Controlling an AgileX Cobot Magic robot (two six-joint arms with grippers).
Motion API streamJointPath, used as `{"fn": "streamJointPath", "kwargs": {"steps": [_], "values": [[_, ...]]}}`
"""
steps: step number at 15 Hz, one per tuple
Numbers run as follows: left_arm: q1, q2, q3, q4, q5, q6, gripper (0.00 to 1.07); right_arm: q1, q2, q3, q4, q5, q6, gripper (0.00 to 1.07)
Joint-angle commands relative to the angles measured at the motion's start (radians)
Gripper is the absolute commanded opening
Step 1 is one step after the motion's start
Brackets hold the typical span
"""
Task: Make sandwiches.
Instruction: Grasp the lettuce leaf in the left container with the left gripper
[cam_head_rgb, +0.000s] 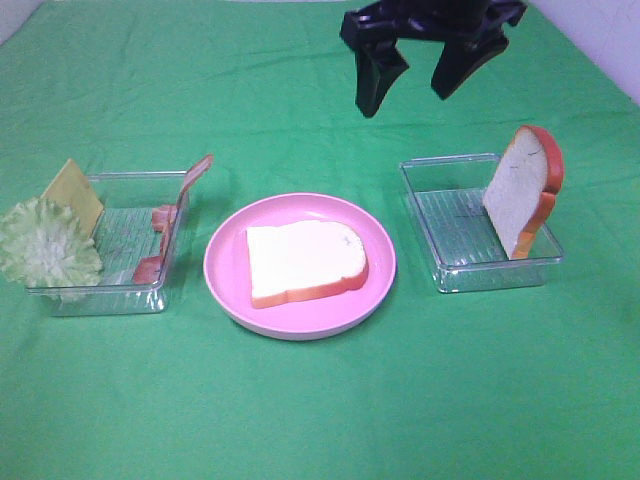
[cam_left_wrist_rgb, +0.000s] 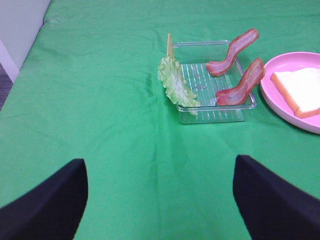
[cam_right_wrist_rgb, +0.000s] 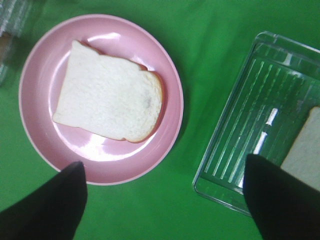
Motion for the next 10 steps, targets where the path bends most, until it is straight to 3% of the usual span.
{"fn": "streamJointPath", "kwargs": {"steps": [1, 7, 8, 9, 10], "values": [[-0.004, -0.003, 0.002, -0.002, -0.014, -0.004, 0.76, -0.003, -0.122, 0.056, -0.025, 0.078, 0.032, 0.78], [-0.004, -0.003, 0.002, -0.005, -0.014, -0.004, 0.76, -0.003, -0.519, 0.428, -0.056, 0.076, 0.052, 0.77], [-0.004, -0.003, 0.002, -0.005, -0.014, -0.004, 0.76, -0.003, -0.586, 0.498, -0.056, 0.076, 0.051, 0.77], [-0.004, -0.003, 0.002, -0.005, -0.014, -0.004, 0.76, -0.003, -0.731, 0.642, -0.055, 0.075, 0.05, 0.77], [-0.004, -0.003, 0.002, -0.005, -0.014, -0.004, 0.76, -0.003, -0.768, 0.672, -0.055, 0.075, 0.05, 0.77]]}}
